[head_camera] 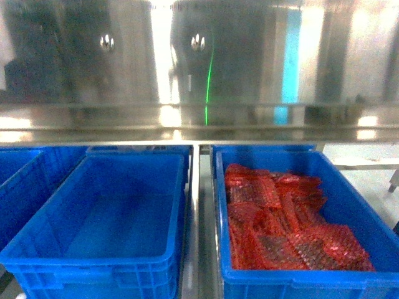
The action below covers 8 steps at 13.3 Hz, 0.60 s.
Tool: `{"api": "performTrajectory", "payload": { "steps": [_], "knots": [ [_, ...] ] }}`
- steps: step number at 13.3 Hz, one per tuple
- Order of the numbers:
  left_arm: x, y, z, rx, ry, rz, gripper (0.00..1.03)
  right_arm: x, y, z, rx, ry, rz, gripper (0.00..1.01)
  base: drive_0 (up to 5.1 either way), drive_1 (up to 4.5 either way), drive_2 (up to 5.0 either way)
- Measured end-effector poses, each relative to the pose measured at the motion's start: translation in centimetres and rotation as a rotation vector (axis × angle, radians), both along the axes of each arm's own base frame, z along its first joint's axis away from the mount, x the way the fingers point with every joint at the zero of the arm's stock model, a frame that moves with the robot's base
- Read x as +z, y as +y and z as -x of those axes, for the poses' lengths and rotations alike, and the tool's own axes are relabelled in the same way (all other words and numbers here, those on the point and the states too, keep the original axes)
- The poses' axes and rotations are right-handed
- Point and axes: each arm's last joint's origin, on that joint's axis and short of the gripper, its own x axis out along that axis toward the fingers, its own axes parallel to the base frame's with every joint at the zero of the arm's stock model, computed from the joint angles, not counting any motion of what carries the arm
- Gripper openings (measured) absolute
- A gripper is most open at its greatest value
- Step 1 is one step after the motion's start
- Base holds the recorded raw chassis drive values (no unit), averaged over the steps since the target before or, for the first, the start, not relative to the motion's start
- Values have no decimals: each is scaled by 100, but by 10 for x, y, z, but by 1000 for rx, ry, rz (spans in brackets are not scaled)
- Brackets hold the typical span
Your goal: Pick blue part to blue bin on bottom shelf
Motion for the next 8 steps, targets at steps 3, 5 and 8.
{"api": "performTrajectory", "payload": {
  "steps": [3, 5, 8],
  "knots": [
    [0, 0, 0, 0, 0, 0, 43, 0, 0, 0, 1, 1, 0, 98, 0, 0, 0],
    [0, 0, 0, 0, 0, 0, 43, 0, 0, 0, 0, 0, 0, 98, 0, 0, 0],
    [0, 0, 0, 0, 0, 0, 43, 0, 0, 0, 1, 2, 1, 98, 0, 0, 0]
  ]
}}
